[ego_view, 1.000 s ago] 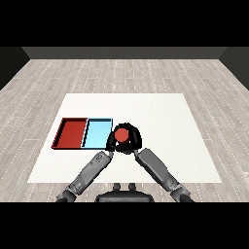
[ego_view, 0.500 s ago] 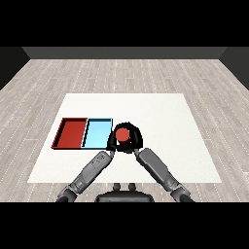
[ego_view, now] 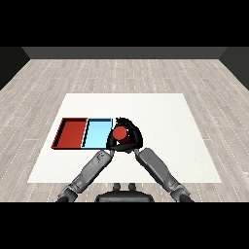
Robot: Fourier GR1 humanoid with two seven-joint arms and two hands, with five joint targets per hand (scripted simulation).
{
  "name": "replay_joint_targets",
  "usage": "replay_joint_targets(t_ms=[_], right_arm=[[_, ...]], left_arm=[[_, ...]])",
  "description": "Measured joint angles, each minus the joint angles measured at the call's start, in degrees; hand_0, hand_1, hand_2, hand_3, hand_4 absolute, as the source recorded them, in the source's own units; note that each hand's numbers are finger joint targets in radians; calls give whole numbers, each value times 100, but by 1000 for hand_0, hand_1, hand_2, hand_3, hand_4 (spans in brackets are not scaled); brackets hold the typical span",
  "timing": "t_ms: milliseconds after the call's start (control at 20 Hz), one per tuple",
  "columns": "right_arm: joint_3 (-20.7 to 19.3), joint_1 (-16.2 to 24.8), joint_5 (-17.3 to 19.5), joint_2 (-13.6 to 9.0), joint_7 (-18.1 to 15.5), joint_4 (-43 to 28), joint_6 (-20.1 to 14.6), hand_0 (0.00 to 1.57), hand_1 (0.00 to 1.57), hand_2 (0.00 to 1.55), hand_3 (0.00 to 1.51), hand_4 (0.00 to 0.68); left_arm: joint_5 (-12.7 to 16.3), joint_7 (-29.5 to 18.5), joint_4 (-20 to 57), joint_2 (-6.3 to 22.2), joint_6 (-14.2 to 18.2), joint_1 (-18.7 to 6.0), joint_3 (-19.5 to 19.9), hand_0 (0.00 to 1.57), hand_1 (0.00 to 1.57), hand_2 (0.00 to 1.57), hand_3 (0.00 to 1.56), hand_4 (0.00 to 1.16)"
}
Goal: Pick the red can and put it in the red box
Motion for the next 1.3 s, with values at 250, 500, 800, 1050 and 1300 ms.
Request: replay_joint_targets(t_ms=[250, 500, 800, 1050, 1300], right_arm=[[-110, -146, 211, 37, 179, -56, -19, 0, 0, 0, 0, 0], [-241, 137, 452, -167, 371, -608, -41, 0, 0, 0, 0, 0], [-832, 85, 538, -436, 696, -1229, 66, 0, 0, 0, 0, 0], [-1235, 218, 664, -672, 1074, -2051, -68, 0, 0, 0, 0, 0], [-1788, 743, 434, -909, 1002, -2366, 180, 0, 0, 0, 0, 0]], left_arm=[[-66, -32, 1, -53, 17, -30, 112, 1571, 1571, 1571, 1476, 1153], [-284, 270, -219, -95, -34, 166, -16, 1571, 1571, 1571, 1479, 1145], [-211, 114, -50, -42, -337, 346, 307, 1571, 1571, 1571, 1491, 1118], [-383, 121, -245, -23, -276, 611, 393, 1571, 1571, 1567, 1465, 1129], [-471, 261, -457, 228, -410, 596, 725, 1571, 1571, 1571, 1463, 1125]])
